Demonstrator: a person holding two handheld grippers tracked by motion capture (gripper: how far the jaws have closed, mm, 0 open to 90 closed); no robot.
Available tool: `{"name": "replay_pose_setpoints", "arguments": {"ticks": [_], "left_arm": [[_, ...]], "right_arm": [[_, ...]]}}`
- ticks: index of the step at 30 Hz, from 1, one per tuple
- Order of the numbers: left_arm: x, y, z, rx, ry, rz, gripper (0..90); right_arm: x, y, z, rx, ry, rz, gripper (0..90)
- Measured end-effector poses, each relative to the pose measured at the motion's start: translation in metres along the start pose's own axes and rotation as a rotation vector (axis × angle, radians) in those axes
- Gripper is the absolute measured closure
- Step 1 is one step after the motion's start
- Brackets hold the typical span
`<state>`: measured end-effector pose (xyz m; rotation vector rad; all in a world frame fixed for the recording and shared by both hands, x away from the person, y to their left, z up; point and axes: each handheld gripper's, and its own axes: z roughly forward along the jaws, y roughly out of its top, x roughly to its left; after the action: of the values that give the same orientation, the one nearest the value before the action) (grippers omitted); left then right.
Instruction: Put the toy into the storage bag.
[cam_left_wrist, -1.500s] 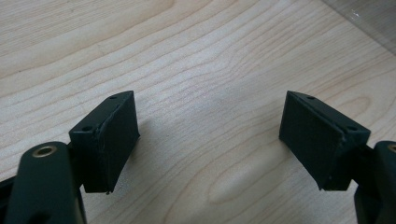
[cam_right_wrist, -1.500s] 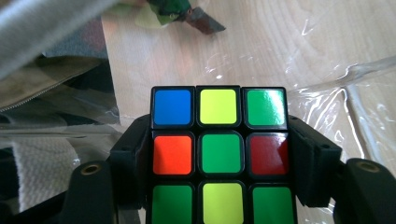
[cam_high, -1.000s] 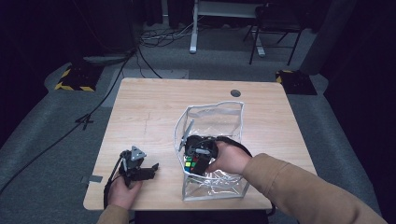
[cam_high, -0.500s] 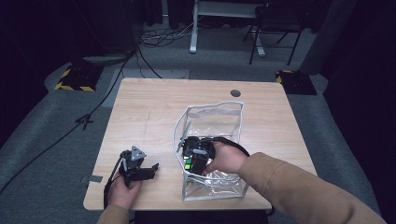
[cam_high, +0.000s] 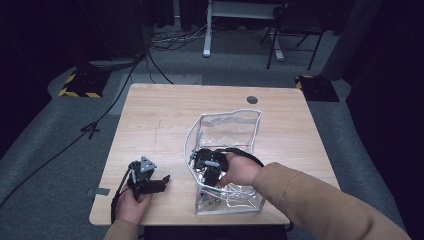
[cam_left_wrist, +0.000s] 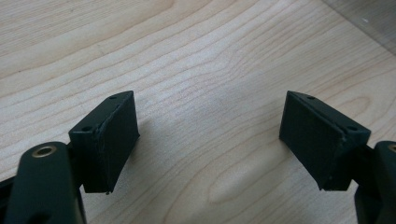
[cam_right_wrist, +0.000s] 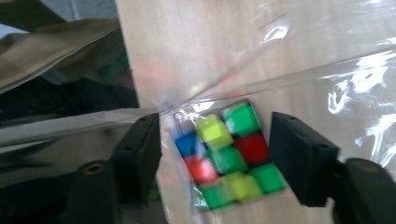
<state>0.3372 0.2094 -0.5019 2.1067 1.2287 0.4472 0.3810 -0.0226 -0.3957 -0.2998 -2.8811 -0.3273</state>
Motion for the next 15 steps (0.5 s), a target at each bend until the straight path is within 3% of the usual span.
{"name": "replay_pose_setpoints", "arguments": {"ticks": [15], "left_arm": [[0.0001, 0.0001, -0.0001, 0.0, 0.004, 0.002, 19.7]], "right_arm": [[0.0001, -0.0028, -0.0016, 0.003, -0.005, 0.019, 34.6]]}}
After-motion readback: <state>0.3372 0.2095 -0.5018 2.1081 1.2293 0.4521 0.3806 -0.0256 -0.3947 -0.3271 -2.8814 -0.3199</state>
